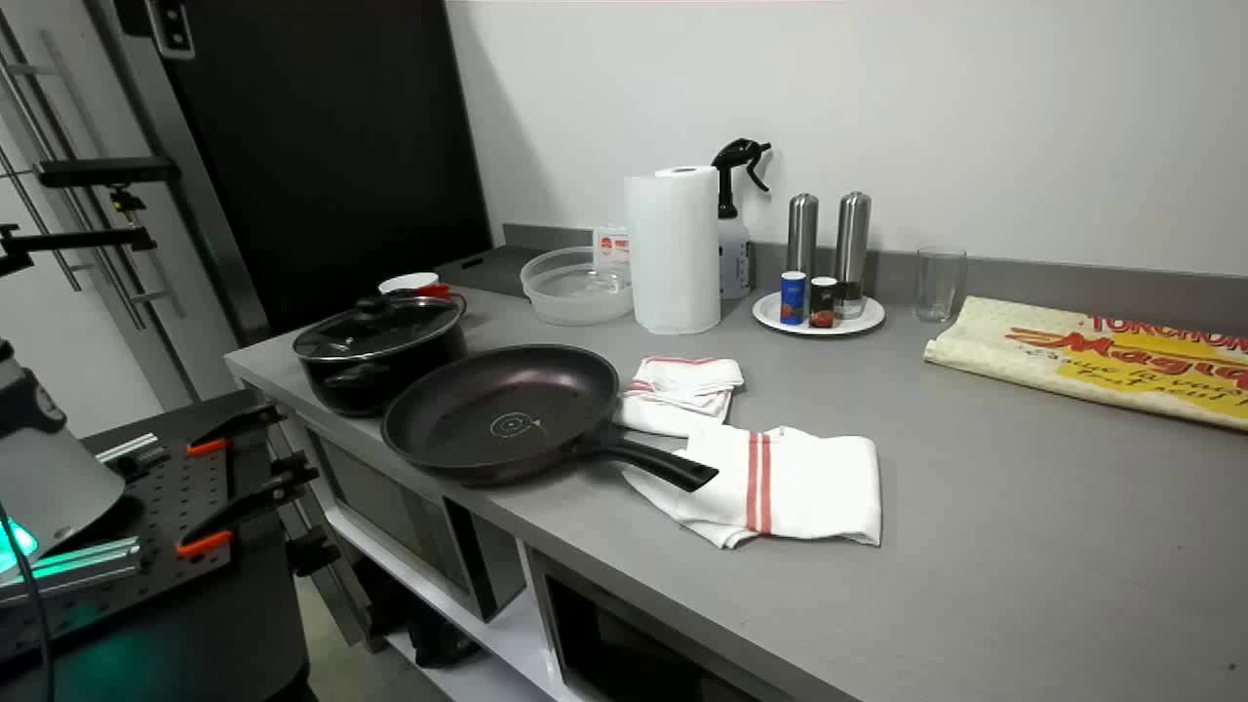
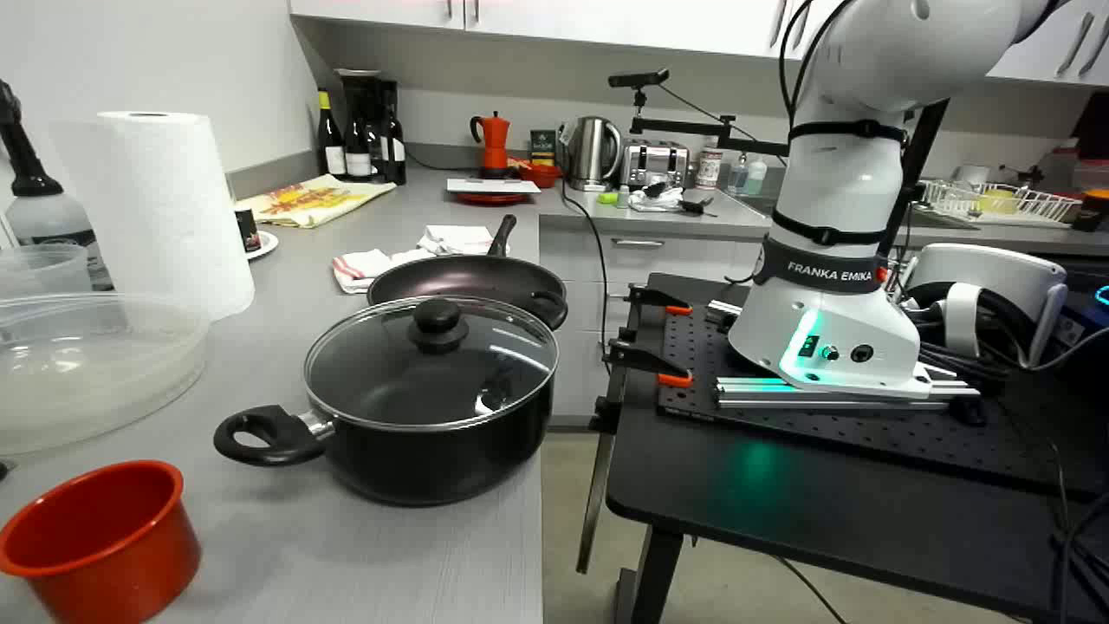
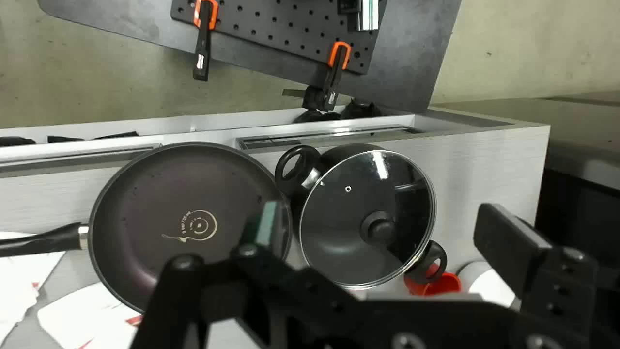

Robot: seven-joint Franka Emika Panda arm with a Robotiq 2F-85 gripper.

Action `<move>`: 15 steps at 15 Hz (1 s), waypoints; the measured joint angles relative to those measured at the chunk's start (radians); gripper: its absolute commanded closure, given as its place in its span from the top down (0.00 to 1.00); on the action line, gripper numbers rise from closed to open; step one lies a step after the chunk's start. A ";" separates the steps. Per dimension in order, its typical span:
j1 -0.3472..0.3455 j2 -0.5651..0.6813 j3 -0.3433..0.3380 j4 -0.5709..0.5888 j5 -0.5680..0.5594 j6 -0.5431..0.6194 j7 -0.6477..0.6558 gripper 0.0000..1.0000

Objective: Pick up the kitchen towel from the counter and wipe the pan

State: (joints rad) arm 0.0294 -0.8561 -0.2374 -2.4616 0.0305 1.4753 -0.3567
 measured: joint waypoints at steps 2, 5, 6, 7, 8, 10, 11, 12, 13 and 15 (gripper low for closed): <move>0.000 0.000 0.000 0.000 0.000 0.000 0.000 1.00; 0.000 0.000 0.000 0.000 0.000 0.000 0.000 1.00; 0.000 0.000 0.000 0.000 0.000 0.000 0.000 1.00; 0.000 0.000 0.000 0.000 0.000 0.000 0.000 1.00; -0.001 0.000 0.000 0.000 0.000 0.000 0.000 1.00; -0.002 0.011 0.000 0.003 0.000 0.008 0.000 1.00; -0.002 0.025 -0.001 0.008 0.000 0.019 0.000 1.00; -0.002 0.048 -0.002 0.017 0.000 0.039 0.000 1.00; -0.003 0.078 -0.004 0.029 -0.001 0.066 0.000 1.00; -0.004 0.159 -0.010 0.062 -0.003 0.135 0.000 1.00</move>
State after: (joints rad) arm 0.0250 -0.6968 -0.2473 -2.3997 0.0279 1.6105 -0.3567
